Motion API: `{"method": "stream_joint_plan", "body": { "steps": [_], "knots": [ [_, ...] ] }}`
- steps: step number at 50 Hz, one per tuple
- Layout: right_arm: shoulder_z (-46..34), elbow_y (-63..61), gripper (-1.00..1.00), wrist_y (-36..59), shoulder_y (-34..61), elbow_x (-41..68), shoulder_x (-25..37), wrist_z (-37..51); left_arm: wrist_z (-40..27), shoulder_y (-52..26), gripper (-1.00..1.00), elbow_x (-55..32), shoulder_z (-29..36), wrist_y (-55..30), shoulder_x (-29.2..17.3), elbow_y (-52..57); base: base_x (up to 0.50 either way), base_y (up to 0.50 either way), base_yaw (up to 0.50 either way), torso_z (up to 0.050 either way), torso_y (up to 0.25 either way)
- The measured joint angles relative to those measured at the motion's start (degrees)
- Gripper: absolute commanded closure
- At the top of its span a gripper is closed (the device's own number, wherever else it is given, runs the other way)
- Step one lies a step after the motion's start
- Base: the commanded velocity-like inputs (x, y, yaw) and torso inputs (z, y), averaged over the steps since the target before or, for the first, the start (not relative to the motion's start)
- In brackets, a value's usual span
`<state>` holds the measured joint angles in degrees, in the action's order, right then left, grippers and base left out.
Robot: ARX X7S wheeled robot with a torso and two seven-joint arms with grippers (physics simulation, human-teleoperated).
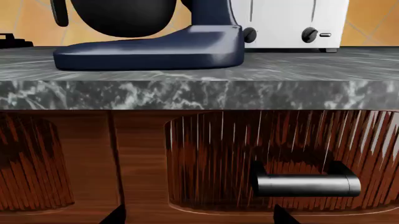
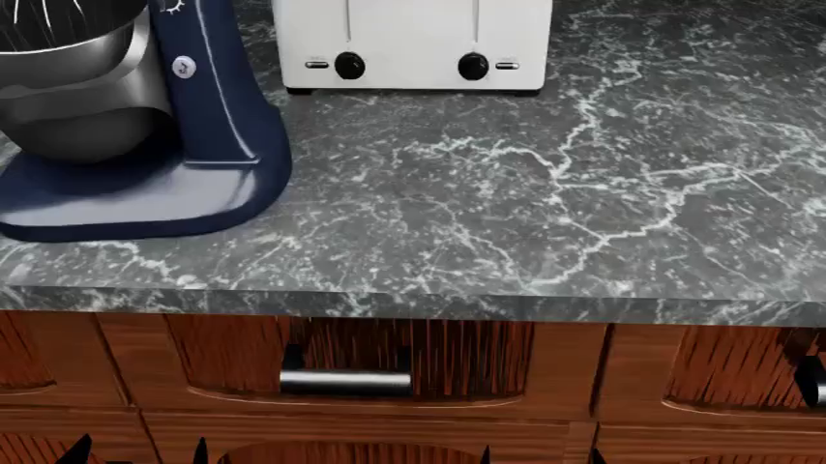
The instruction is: Open the stand mixer head.
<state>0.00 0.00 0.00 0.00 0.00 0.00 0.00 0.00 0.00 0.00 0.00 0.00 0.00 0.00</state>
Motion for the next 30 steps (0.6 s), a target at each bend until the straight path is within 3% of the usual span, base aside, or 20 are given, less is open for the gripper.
{"method": "stream_joint_plan", "body": {
  "steps": [30],
  "knots": [
    [-4.24,0.11,-1.00,-0.54,0.38,0.90,3.44,4.97,-2.57,0.08,-1.00,-5.21,3.80,0.27,-2.97,0.52,0.00,0.00,0.00,0.000,0.000]
  ]
}}
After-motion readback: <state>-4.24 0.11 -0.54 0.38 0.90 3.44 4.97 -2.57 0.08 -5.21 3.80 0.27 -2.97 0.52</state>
